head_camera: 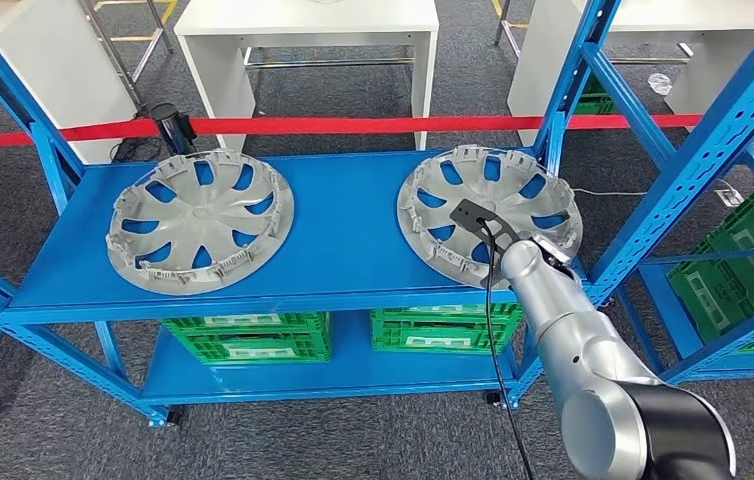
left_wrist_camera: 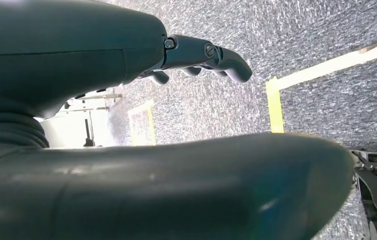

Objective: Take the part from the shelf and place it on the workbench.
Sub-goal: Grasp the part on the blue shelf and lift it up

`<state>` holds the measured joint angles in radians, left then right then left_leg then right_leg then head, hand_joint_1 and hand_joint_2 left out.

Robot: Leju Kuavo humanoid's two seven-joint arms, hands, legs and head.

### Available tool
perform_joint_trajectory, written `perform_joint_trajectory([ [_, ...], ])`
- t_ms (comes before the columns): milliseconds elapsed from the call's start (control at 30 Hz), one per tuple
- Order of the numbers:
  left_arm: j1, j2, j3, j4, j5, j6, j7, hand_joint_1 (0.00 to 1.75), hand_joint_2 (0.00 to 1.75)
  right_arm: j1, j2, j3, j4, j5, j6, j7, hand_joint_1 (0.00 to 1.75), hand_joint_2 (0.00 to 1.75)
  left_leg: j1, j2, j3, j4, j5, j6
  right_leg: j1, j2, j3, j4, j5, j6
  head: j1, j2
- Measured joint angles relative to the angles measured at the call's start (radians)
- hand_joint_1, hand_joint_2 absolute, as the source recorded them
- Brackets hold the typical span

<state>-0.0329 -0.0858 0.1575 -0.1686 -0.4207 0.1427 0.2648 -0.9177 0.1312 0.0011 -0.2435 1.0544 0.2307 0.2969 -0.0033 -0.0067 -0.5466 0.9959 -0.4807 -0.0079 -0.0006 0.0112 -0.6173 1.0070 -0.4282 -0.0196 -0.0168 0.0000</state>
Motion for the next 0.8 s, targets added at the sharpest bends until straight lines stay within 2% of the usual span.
perform_joint_trajectory([
  [200, 0.0, -0.002, 0.002, 0.0, 0.005, -0.006, 0.005, 0.0, 0.0, -0.033, 0.0, 0.001, 0.0, 0.037, 0.015, 0.023, 0.0, 1.75, 0.0, 0.0, -0.001, 0.0, 0.0, 0.0, -0.001, -0.001, -0.001, 0.0, 0.0, 0.0, 0.0, 0.0],
  [567, 0.0, -0.016, 0.017, 0.001, 0.01, -0.006, 0.005, 0.0, 0.0, -0.152, 0.0, 0.008, 0.0, 0.051, 0.018, 0.05, 0.0, 1.75, 0.0, 0.0, -0.002, 0.0, 0.0, 0.0, -0.002, -0.001, -0.002, 0.0, 0.0, 0.0, 0.0, 0.0],
  [800, 0.0, -0.022, 0.018, 0.001, 0.009, -0.006, 0.007, 0.0, 0.0, -0.17, 0.0, 0.008, 0.0, 0.046, 0.01, 0.046, 0.0, 1.75, 0.0, 0.0, -0.002, 0.0, 0.0, 0.0, -0.002, -0.001, -0.002, 0.0, 0.0, 0.0, 0.0, 0.0],
])
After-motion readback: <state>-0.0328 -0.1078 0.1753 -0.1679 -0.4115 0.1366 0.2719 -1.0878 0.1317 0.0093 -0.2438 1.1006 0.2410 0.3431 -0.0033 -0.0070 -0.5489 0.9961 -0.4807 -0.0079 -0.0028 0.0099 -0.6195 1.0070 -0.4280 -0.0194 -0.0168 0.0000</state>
